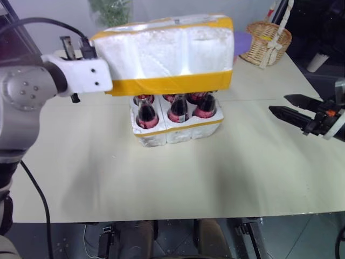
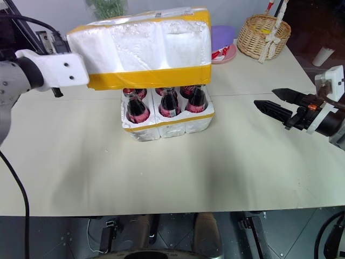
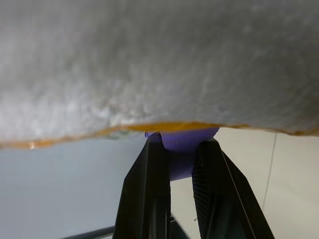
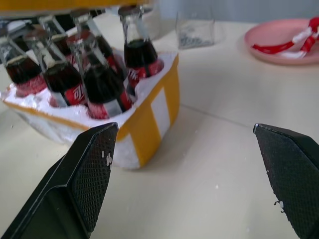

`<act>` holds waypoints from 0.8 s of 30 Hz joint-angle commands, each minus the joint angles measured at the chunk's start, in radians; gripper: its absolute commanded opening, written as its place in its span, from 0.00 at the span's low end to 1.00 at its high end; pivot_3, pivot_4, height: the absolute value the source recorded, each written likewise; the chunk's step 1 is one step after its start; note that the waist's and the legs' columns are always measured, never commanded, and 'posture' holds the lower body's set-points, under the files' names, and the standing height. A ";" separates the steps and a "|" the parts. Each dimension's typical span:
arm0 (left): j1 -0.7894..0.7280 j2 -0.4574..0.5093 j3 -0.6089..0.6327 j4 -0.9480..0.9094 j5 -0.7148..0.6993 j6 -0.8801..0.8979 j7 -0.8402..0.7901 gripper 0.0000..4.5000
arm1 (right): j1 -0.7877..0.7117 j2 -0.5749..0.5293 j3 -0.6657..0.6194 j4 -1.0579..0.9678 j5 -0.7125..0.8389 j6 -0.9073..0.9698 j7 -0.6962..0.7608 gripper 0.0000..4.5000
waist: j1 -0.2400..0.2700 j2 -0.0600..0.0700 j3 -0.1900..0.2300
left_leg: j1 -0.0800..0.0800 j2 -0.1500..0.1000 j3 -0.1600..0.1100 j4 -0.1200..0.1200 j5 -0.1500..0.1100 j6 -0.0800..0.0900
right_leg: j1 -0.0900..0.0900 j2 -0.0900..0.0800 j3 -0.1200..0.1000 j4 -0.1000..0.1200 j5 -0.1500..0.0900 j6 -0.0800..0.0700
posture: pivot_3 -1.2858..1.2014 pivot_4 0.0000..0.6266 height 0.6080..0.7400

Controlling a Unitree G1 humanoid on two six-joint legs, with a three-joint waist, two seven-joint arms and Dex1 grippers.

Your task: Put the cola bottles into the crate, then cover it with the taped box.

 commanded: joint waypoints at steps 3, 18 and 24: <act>0.033 -0.012 -0.015 -0.067 0.074 -0.018 -0.010 0.34 | -0.013 0.012 -0.036 -0.033 0.041 0.008 -0.025 1.00 | 0.001 0.000 0.000 | 0.000 0.000 0.000 0.000 0.000 0.000 | 0.000 0.000 0.000 0.000 0.000 0.000 | 0.52 0.24 0.98; 0.189 0.049 0.219 -0.164 -0.092 0.045 -0.165 0.98 | -0.028 0.010 -0.010 -0.001 0.038 -0.003 -0.017 1.00 | 0.000 0.000 0.000 | 0.000 0.000 0.000 0.000 0.000 0.000 | 0.000 0.000 0.000 0.000 0.000 0.000 | 0.52 0.24 0.98; 0.392 0.001 0.537 -0.083 -0.457 0.264 -0.397 0.98 | -0.004 -0.033 -0.011 0.007 0.016 -0.022 0.044 1.00 | -0.006 0.002 0.000 | 0.001 0.001 0.000 0.000 0.000 0.000 | 0.000 0.001 0.000 0.001 0.000 0.000 | 0.52 0.24 0.98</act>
